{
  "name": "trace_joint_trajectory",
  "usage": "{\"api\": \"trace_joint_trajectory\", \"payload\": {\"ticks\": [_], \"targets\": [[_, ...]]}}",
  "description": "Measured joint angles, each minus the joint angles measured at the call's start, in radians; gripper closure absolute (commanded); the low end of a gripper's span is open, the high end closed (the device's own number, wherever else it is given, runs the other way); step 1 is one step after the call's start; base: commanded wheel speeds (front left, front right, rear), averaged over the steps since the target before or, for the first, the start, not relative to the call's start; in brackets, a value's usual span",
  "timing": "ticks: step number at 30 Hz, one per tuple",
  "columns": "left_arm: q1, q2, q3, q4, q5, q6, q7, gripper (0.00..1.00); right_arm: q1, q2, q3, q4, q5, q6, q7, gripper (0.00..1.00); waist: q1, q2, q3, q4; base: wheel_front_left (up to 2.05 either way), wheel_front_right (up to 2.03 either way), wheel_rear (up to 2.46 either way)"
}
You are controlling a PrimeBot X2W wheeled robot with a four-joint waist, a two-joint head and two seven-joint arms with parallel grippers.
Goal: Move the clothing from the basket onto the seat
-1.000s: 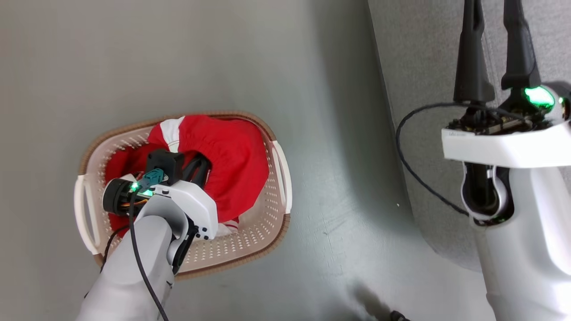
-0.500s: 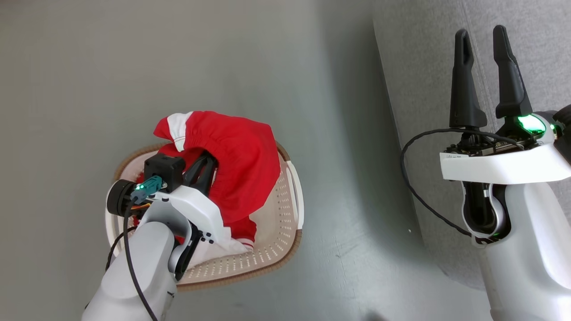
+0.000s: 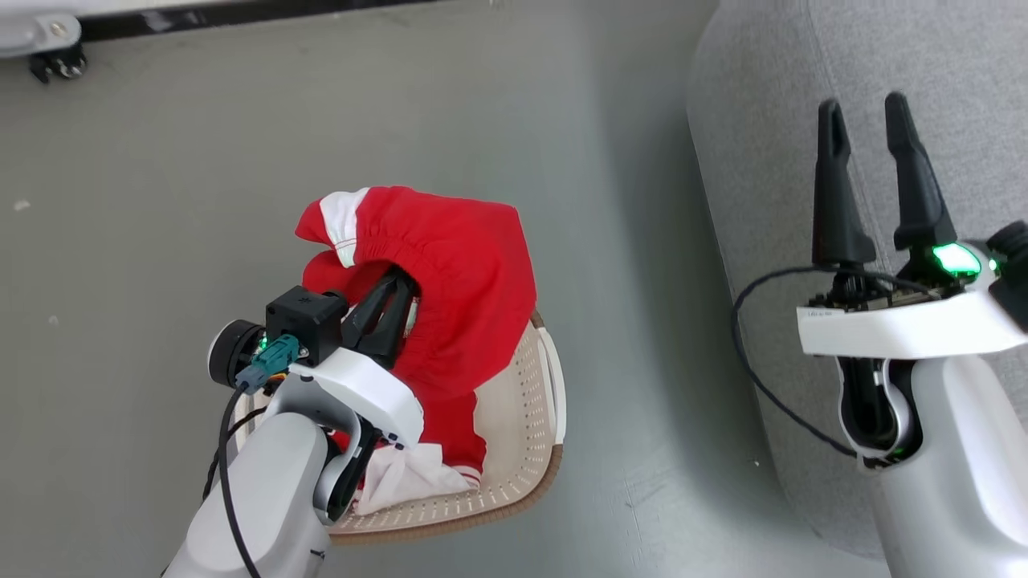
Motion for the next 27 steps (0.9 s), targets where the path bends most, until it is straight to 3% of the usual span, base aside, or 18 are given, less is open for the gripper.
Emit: {"api": "trace_joint_trajectory", "payload": {"ticks": [12,27], "targets": [[0.05,0.014,0.012,-0.095,0.0,0.0,0.0,1.0,0.079,-0.04,0.1,0.061,0.0,0.0,0.0,0.0,0.0,0.0,-0.083,0.032,0.0,0.0,0.0],[0.114,0.016,0.007,-0.152,-0.012,0.0,0.0,1.0,0.147,-0.047,0.276,0.091,0.003,0.0,0.0,0.0,0.0,0.0,-0.182,0.075,0.0,0.0,0.0]]}}
